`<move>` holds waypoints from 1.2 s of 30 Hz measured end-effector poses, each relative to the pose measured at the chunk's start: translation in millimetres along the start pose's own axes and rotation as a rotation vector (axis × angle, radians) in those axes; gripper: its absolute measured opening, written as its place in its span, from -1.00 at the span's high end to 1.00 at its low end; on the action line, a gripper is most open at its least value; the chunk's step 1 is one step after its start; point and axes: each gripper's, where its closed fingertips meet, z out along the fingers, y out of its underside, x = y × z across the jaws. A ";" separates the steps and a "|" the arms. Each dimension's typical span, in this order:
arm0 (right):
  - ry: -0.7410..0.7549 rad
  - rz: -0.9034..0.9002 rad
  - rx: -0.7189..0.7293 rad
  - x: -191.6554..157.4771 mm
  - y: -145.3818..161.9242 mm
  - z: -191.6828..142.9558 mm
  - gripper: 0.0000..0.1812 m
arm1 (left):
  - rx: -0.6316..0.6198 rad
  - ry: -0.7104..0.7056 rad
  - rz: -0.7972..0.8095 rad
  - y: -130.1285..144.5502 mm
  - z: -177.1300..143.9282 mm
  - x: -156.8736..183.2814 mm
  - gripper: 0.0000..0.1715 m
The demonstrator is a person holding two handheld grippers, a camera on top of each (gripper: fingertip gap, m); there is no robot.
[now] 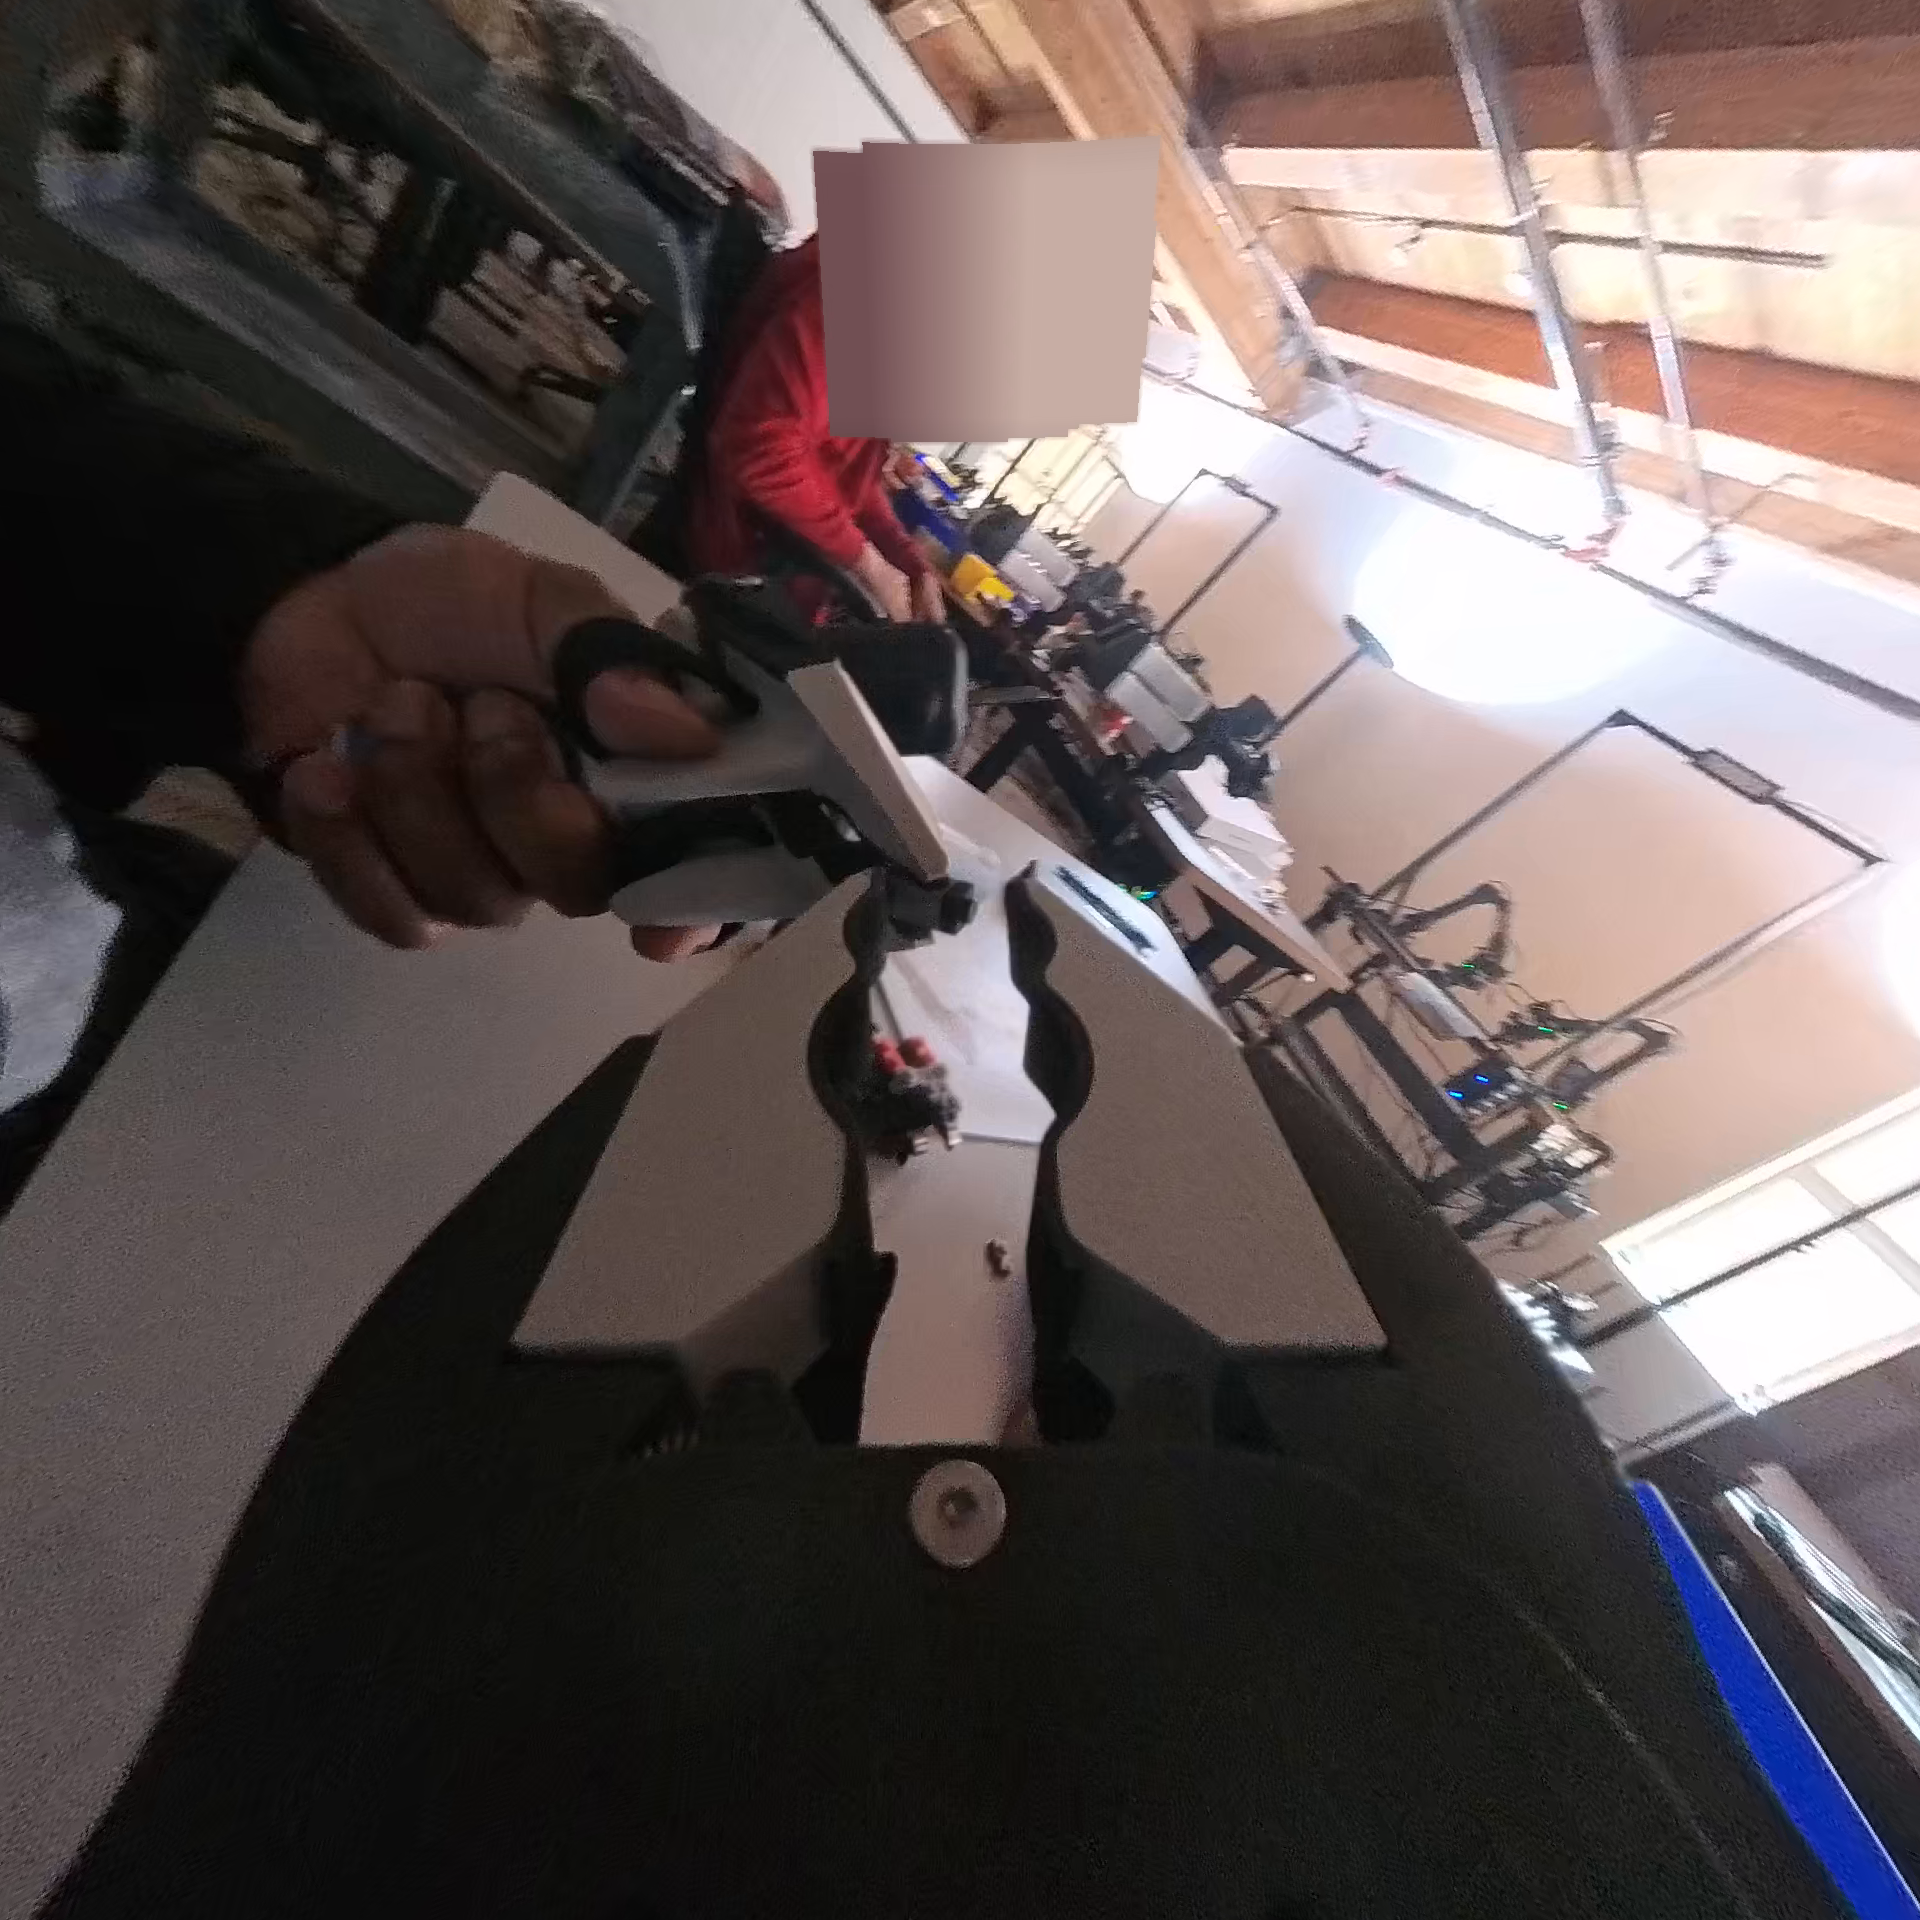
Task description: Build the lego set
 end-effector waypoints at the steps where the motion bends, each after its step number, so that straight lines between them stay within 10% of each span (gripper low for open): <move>1: 0.041 -0.001 0.004 2.7 -0.4 -0.3 0.71 | 0.026 0.003 0.002 -3.6 -1.0 0.4 0.90; 8: 0.159 -0.060 -0.042 0.3 3.6 4.1 0.82 | 0.050 -0.004 0.005 -3.5 -1.6 0.0 0.91; 36: -0.190 -0.058 -0.066 -19.6 5.5 -4.8 0.82 | -0.236 -0.030 0.002 22.5 -2.4 -2.1 0.91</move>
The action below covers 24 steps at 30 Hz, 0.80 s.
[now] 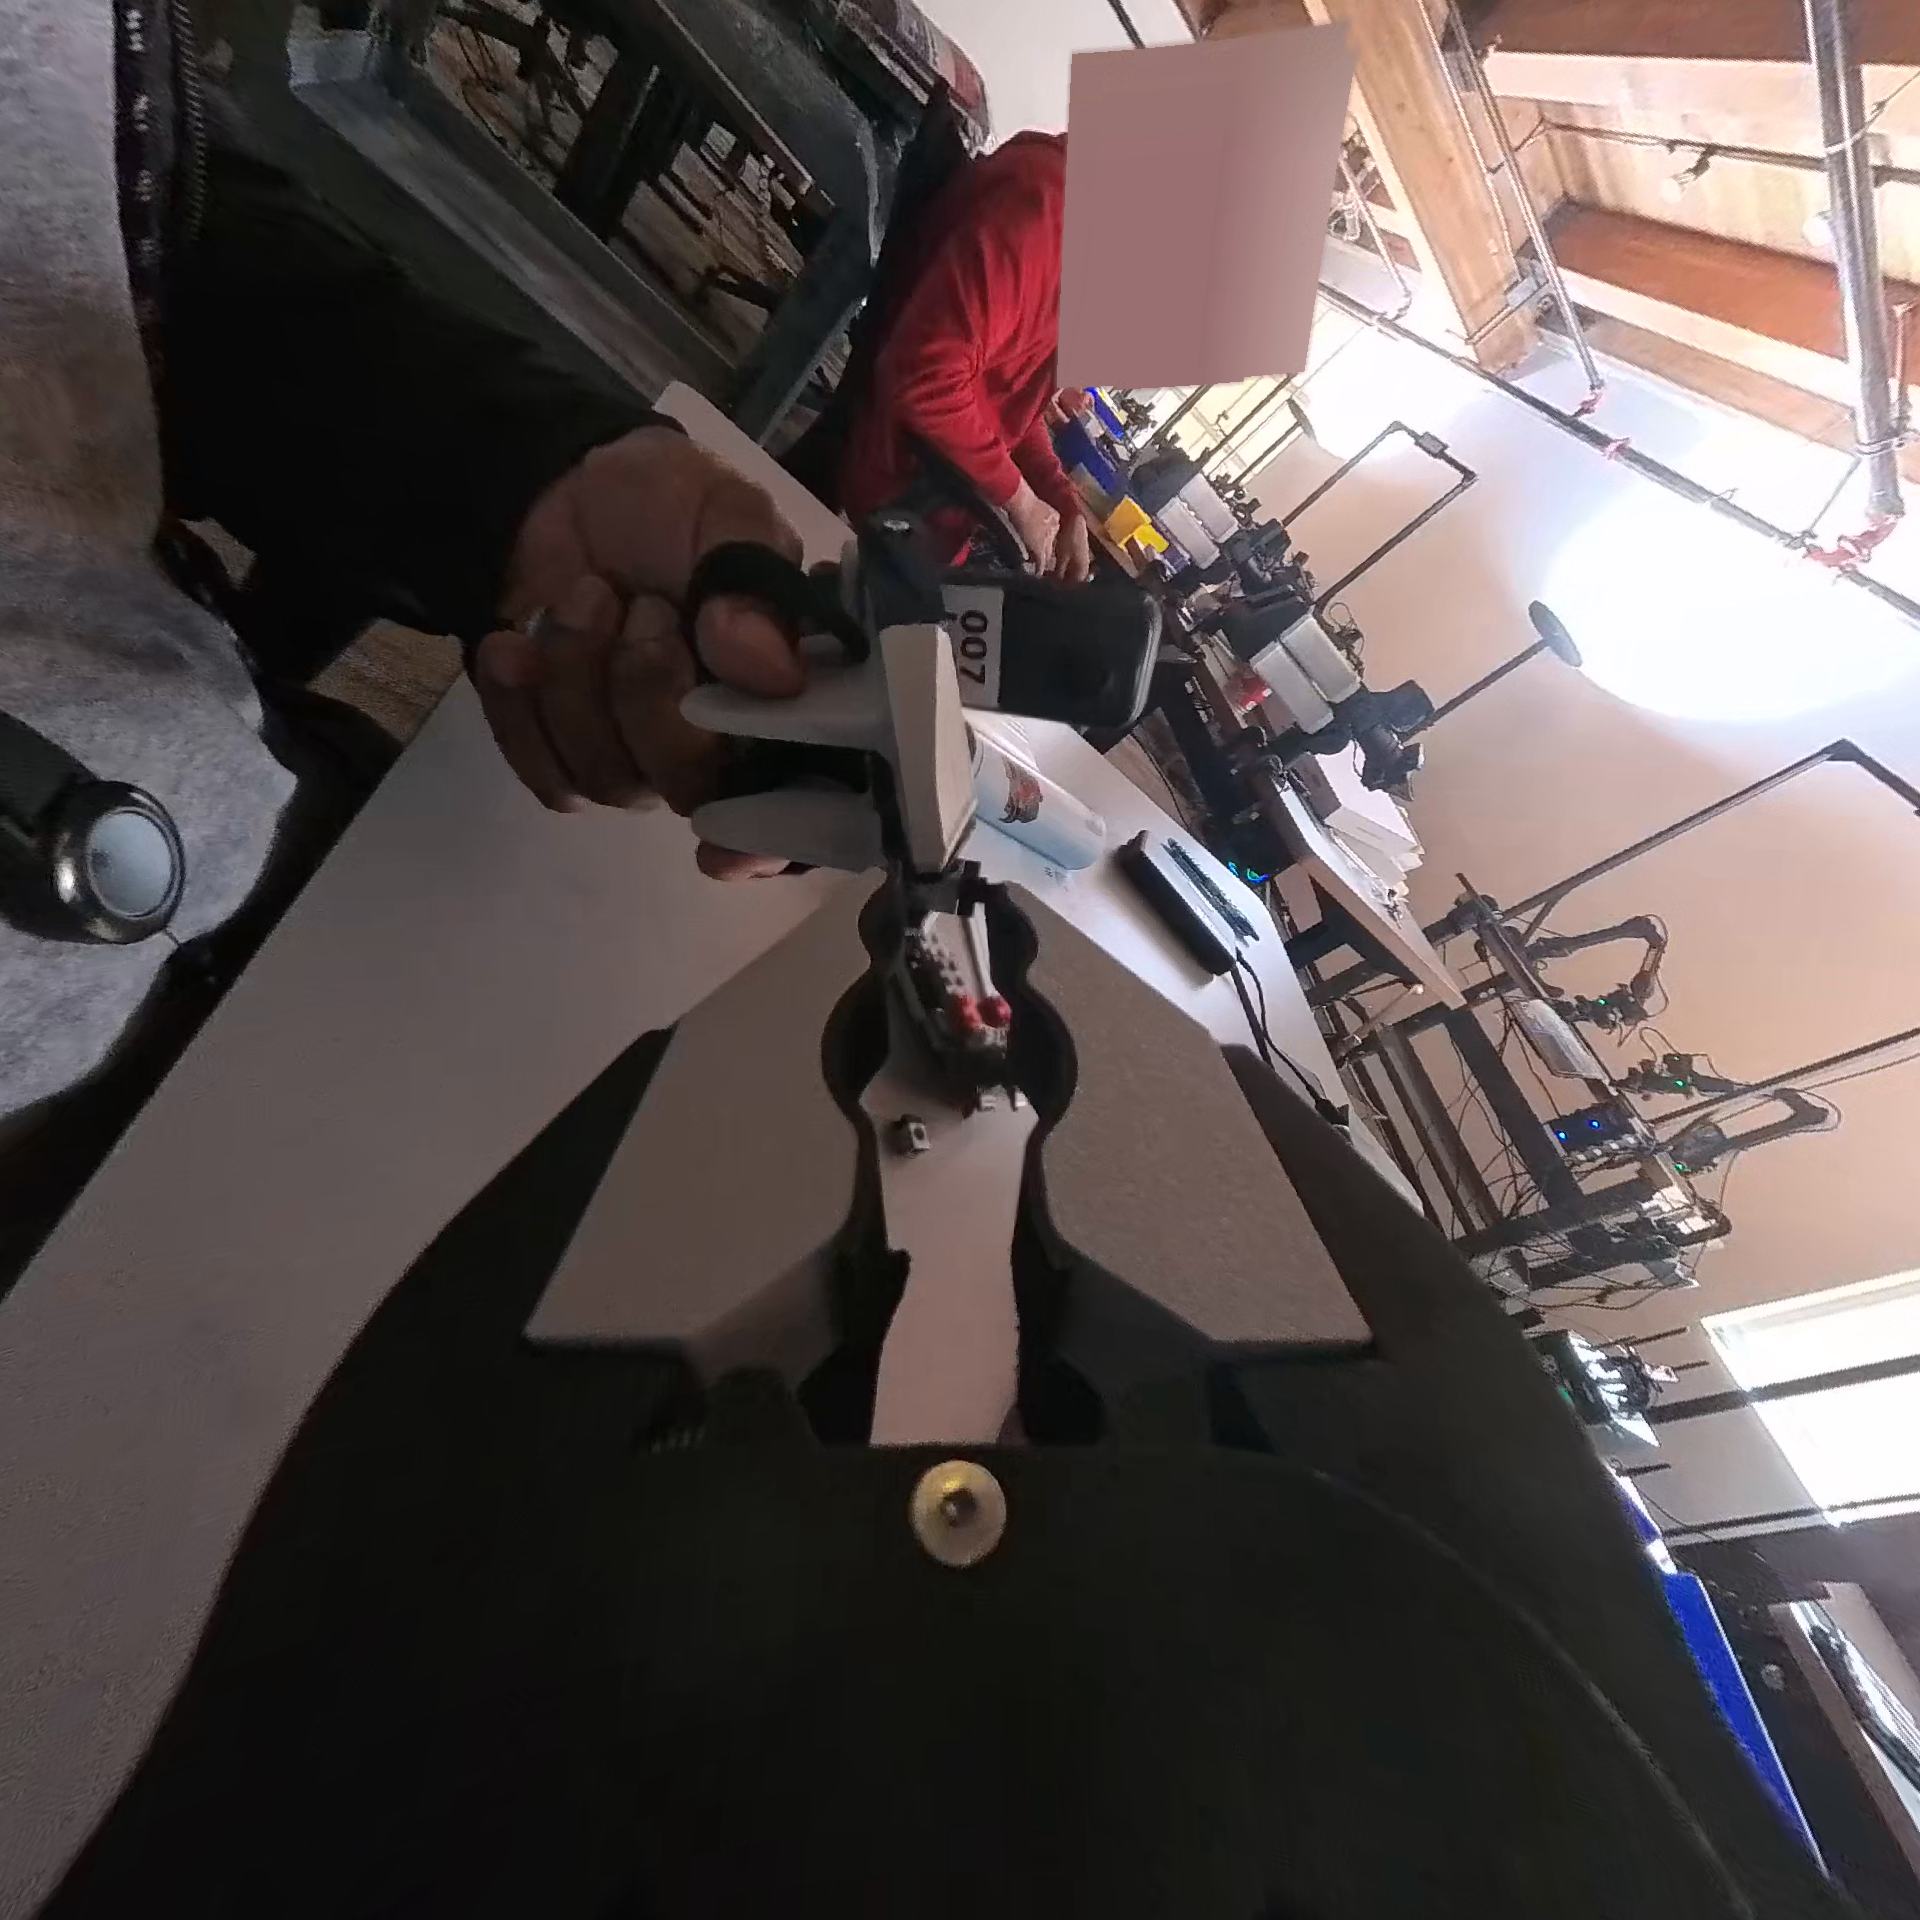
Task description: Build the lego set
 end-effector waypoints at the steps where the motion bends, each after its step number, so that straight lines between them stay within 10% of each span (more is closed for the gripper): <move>1: 0.009 0.004 -0.003 0.7 1.2 0.2 0.82 | 0.005 -0.012 0.012 -0.8 -0.2 -1.3 0.91; 8: -0.039 0.265 -0.094 -4.6 37.8 -3.9 0.70 | 0.061 -0.175 0.161 -14.0 -15.5 -20.1 0.91; 15: -0.097 0.468 -0.519 -22.7 129.5 -4.1 0.73 | 0.047 -0.307 0.277 -16.3 -28.8 -38.0 0.90; 24: -0.156 0.558 -0.635 -36.4 154.2 4.0 0.80 | 0.037 -0.348 0.348 -14.4 -30.6 -45.2 0.90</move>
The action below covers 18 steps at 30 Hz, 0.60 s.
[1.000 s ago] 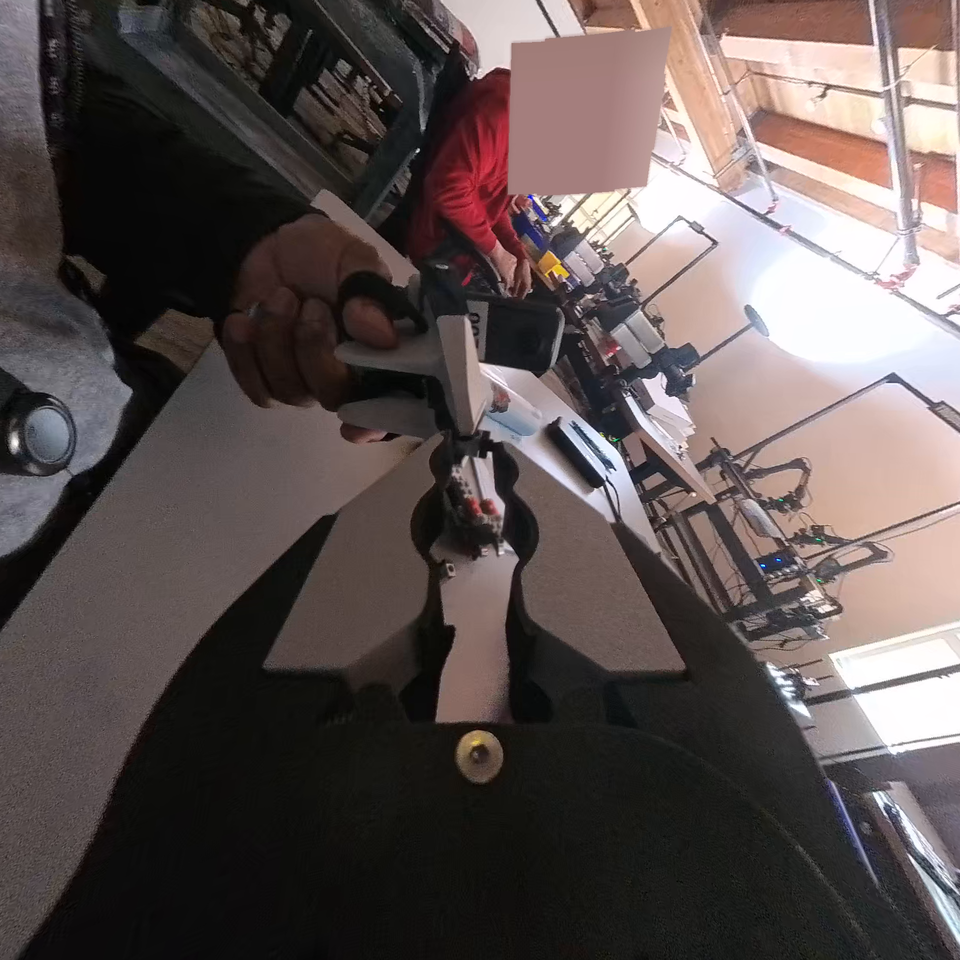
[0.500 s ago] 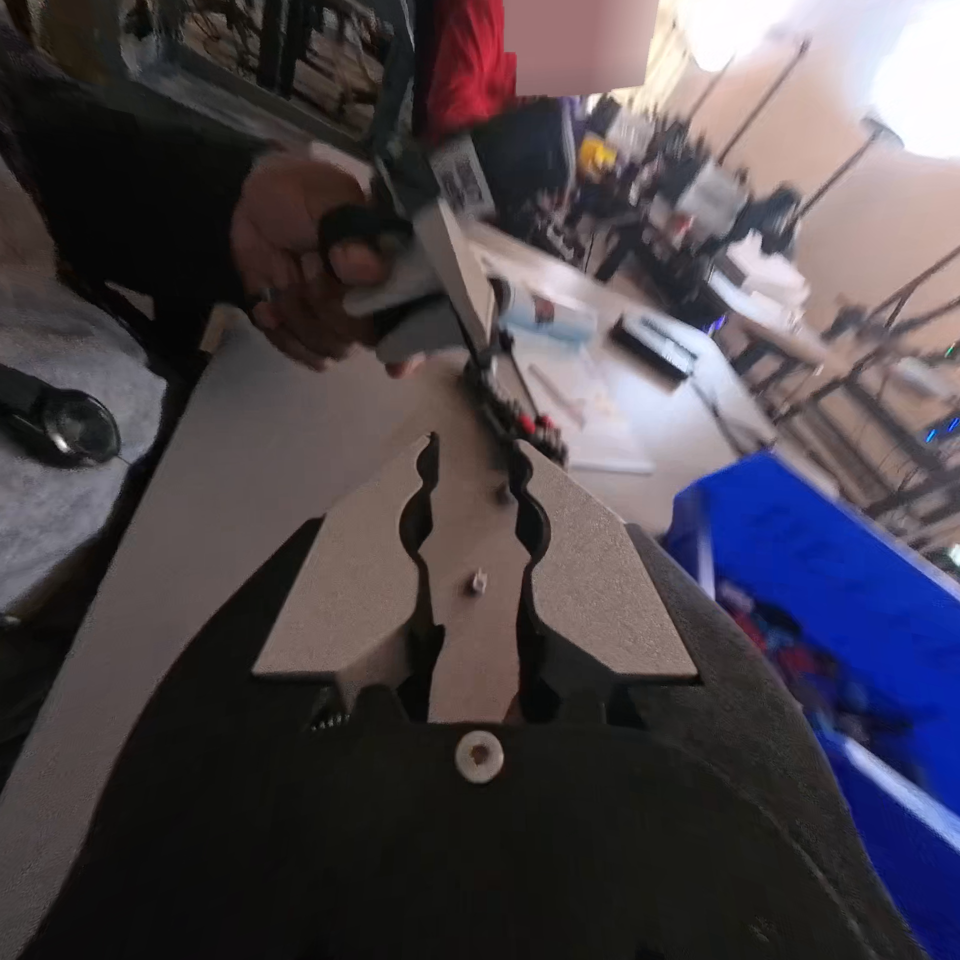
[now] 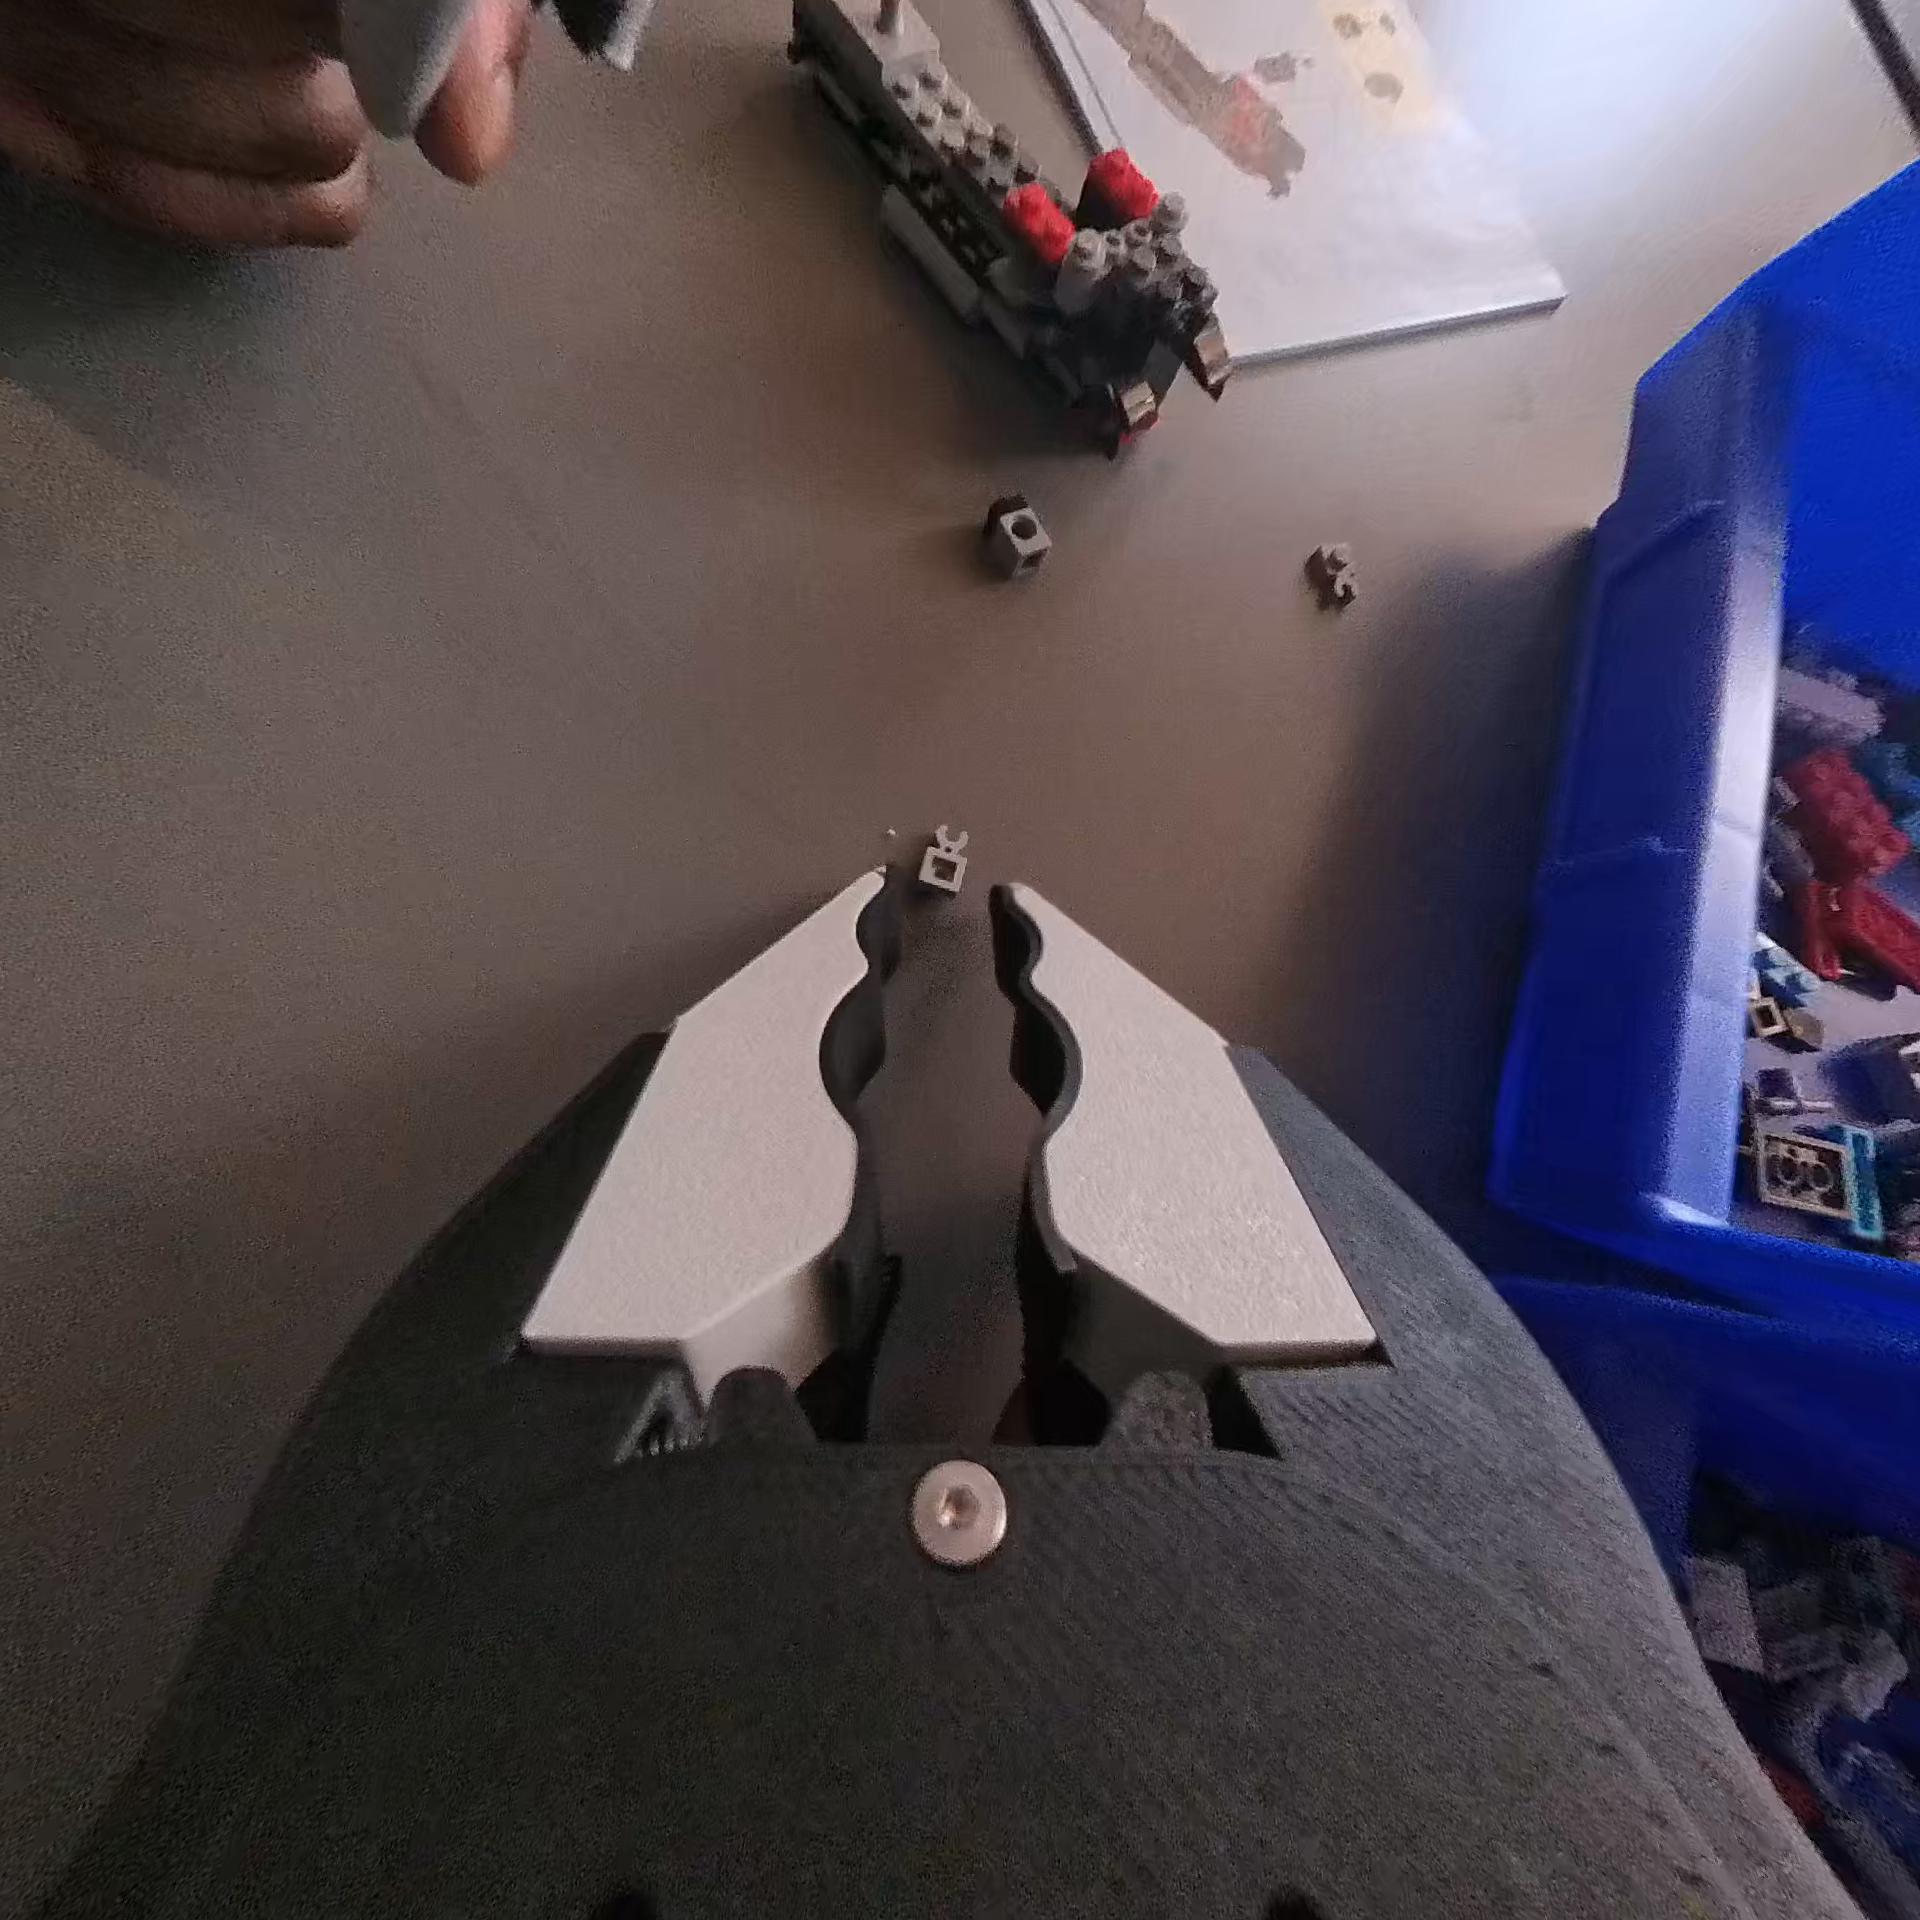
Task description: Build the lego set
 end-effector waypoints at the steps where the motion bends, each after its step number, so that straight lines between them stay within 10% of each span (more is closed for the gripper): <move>1: -0.003 0.002 -0.003 -0.7 0.4 1.5 0.83 | 0.002 0.001 -0.004 0.0 0.0 -0.5 0.90; 18: 0.180 0.103 0.283 27.9 -22.2 -36.2 0.77 | 0.012 -0.032 -0.016 2.8 4.6 -10.5 0.91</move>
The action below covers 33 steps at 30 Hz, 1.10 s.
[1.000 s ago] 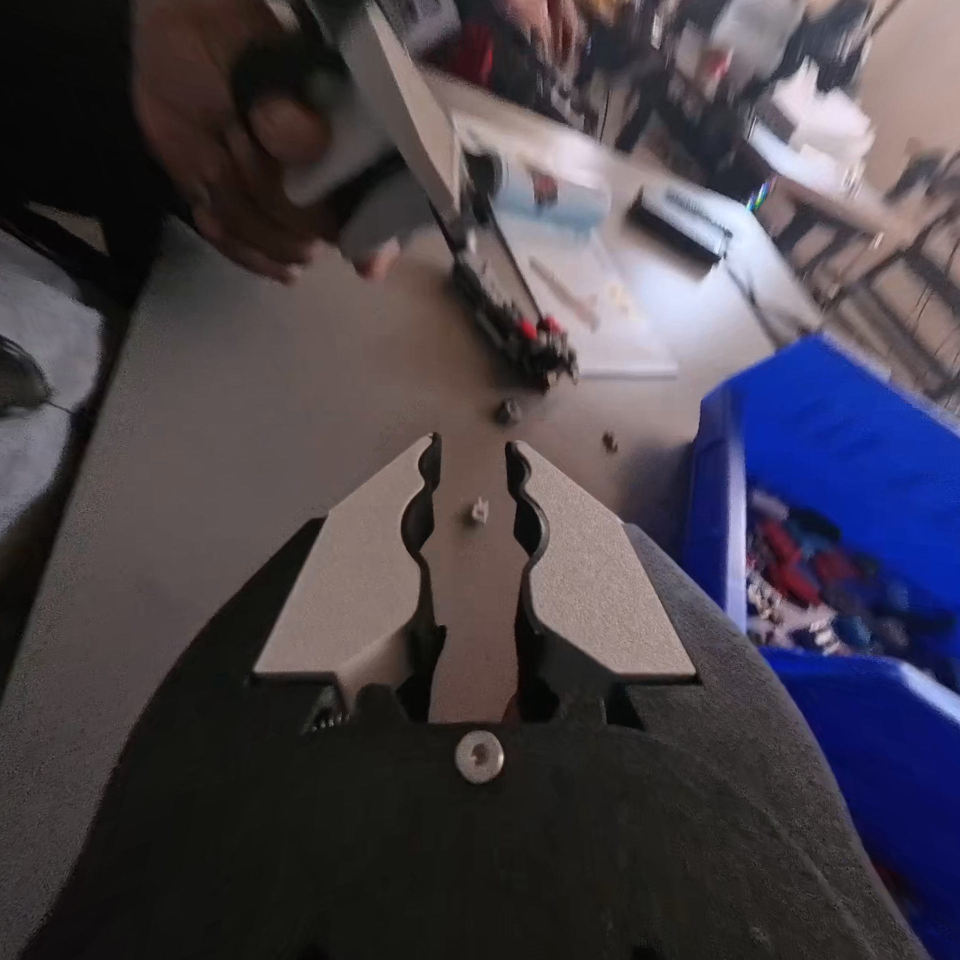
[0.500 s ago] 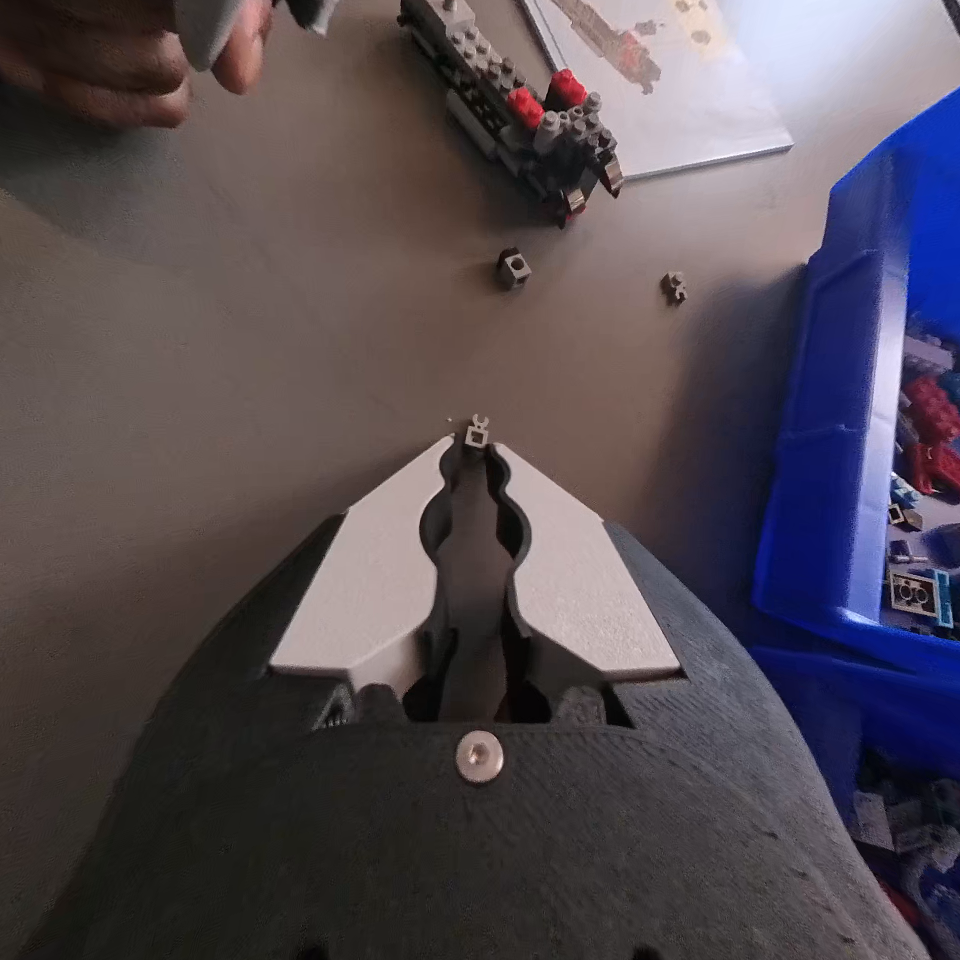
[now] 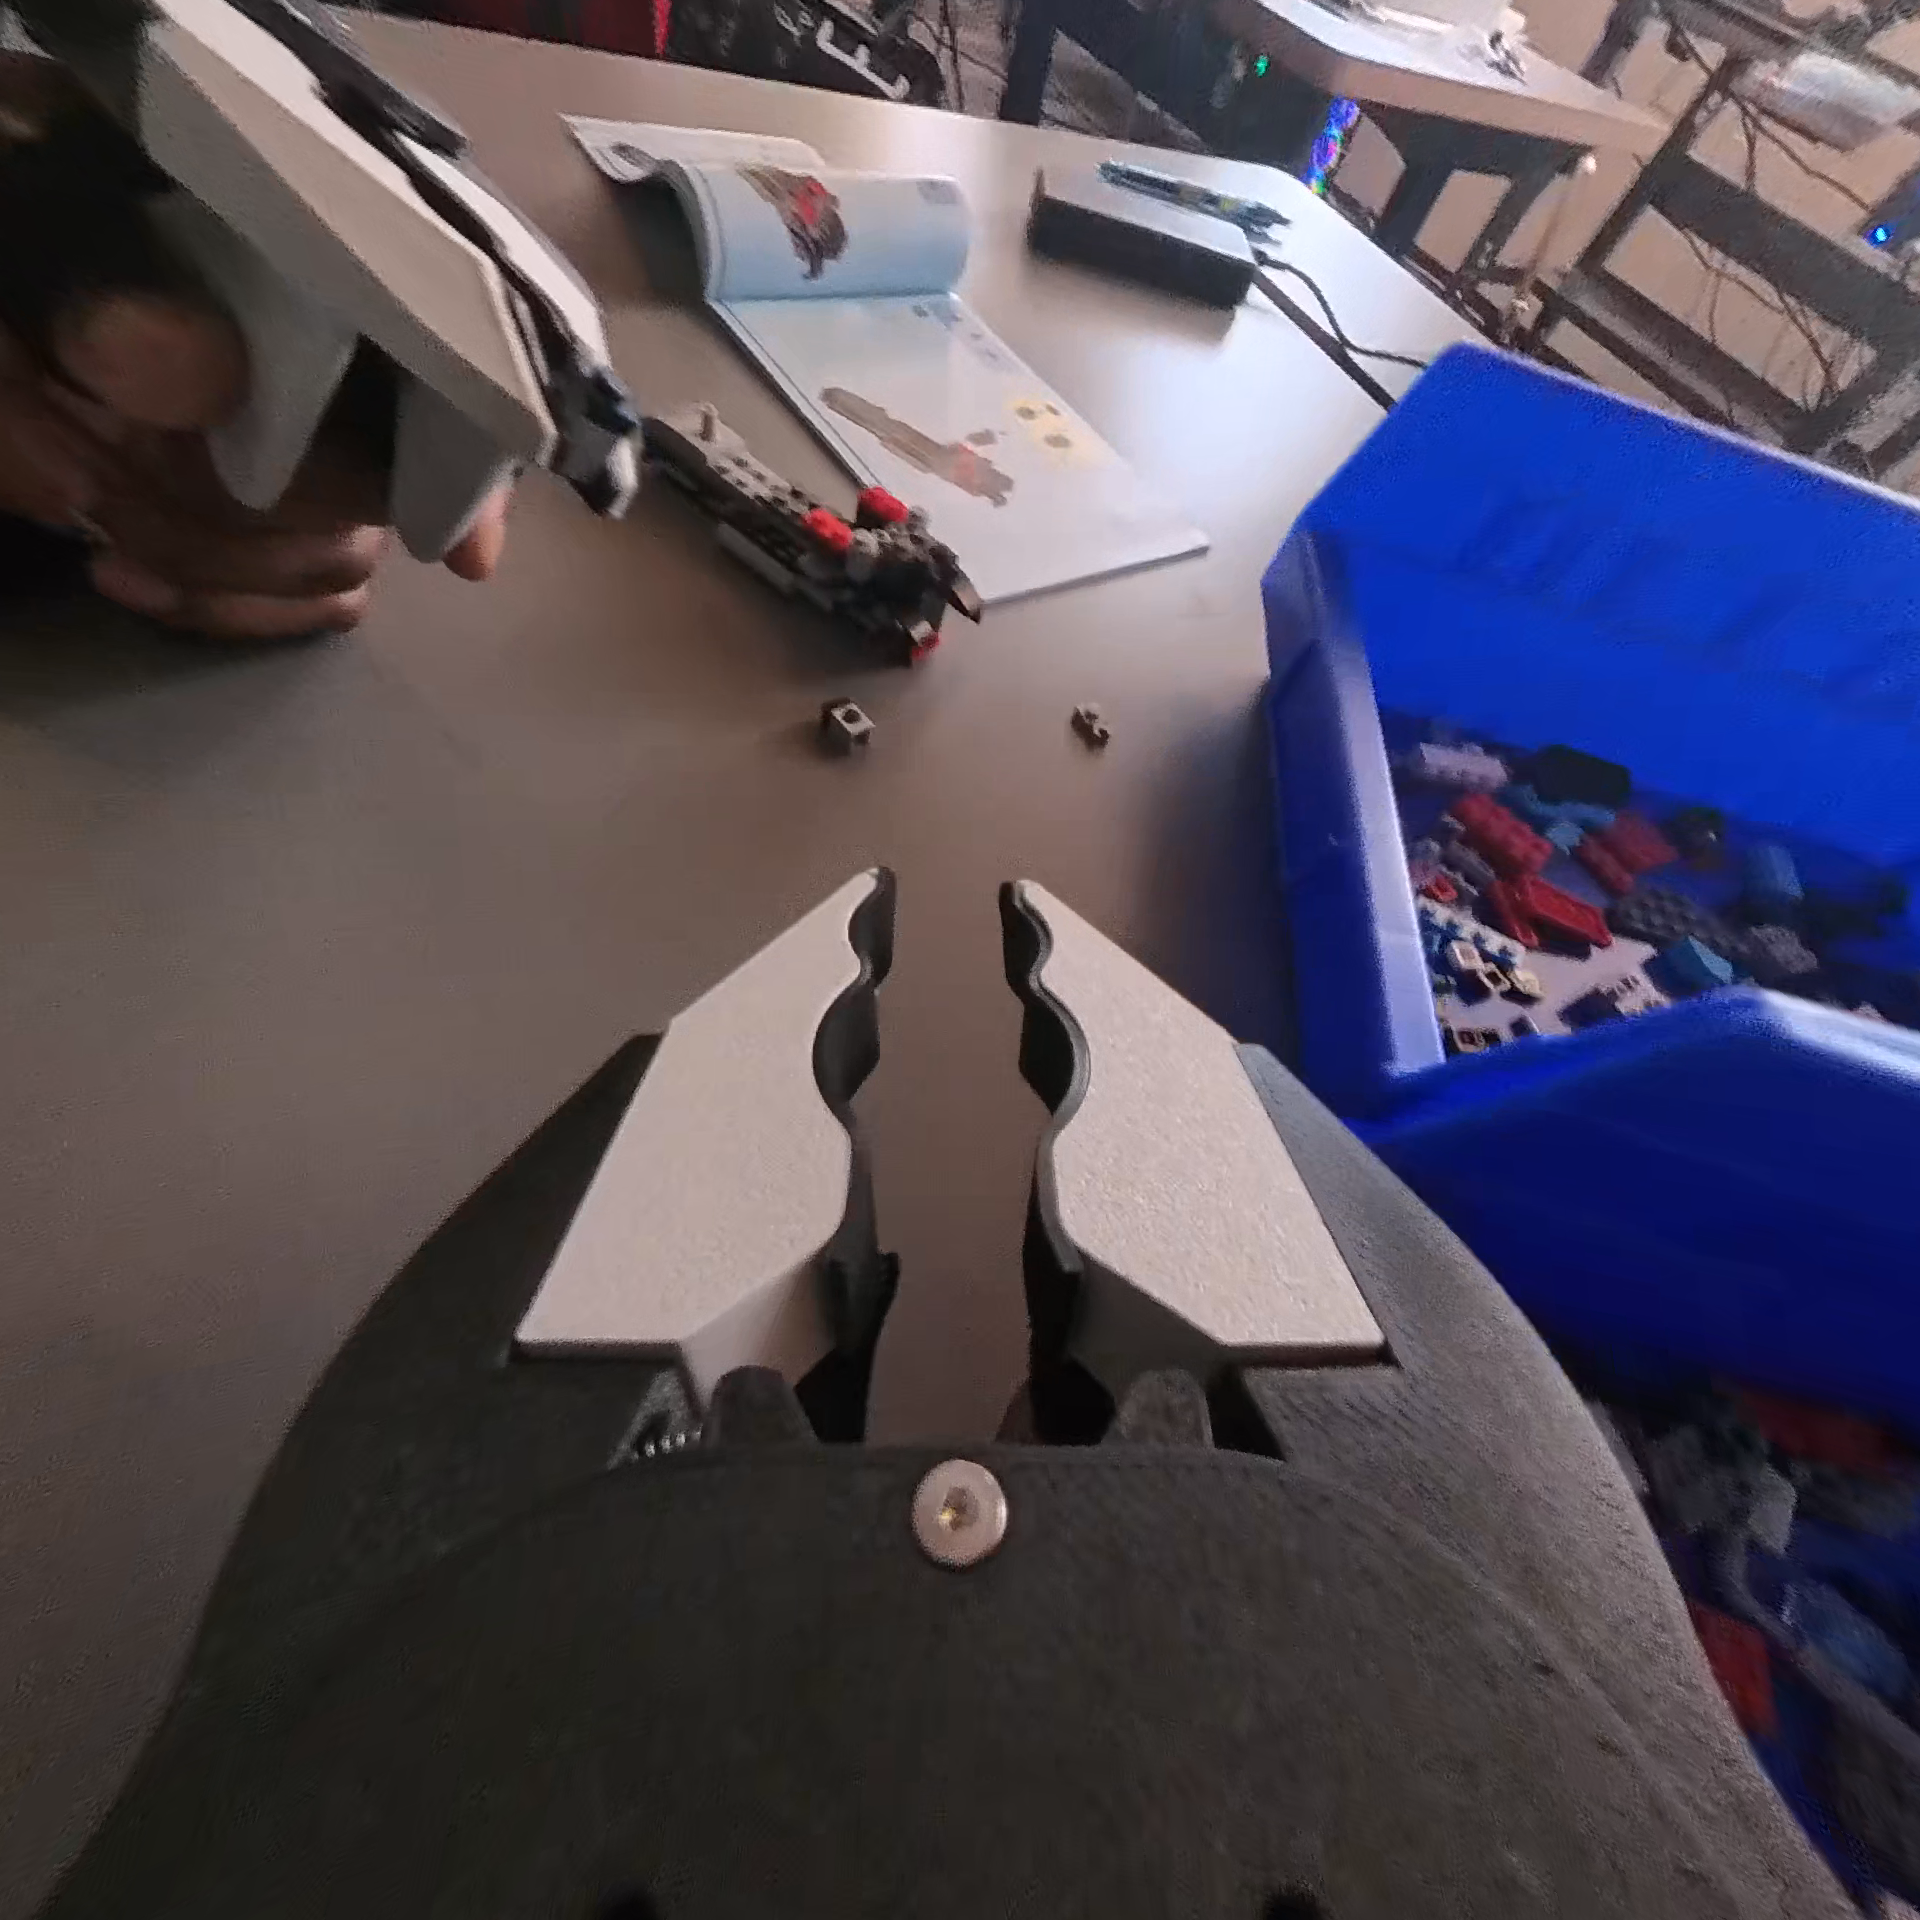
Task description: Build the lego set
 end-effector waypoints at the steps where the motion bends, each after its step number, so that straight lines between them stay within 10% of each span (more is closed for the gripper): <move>1: 0.001 0.010 -0.010 0.9 3.5 -1.9 0.77 | 0.000 0.000 -0.001 -0.1 0.1 0.0 0.91; 17: -0.067 -0.082 -0.285 -22.1 43.2 9.7 0.85 | -0.014 -0.004 -0.010 1.7 1.8 -1.3 0.91; 27: 0.072 -0.191 0.150 -15.7 -30.0 -6.0 0.74 | -0.008 -0.004 -0.015 0.9 1.3 -1.8 0.91; 33: 0.081 -0.099 0.091 -1.5 -12.5 -10.0 0.77 | -0.002 -0.013 -0.020 0.1 0.9 -3.2 0.91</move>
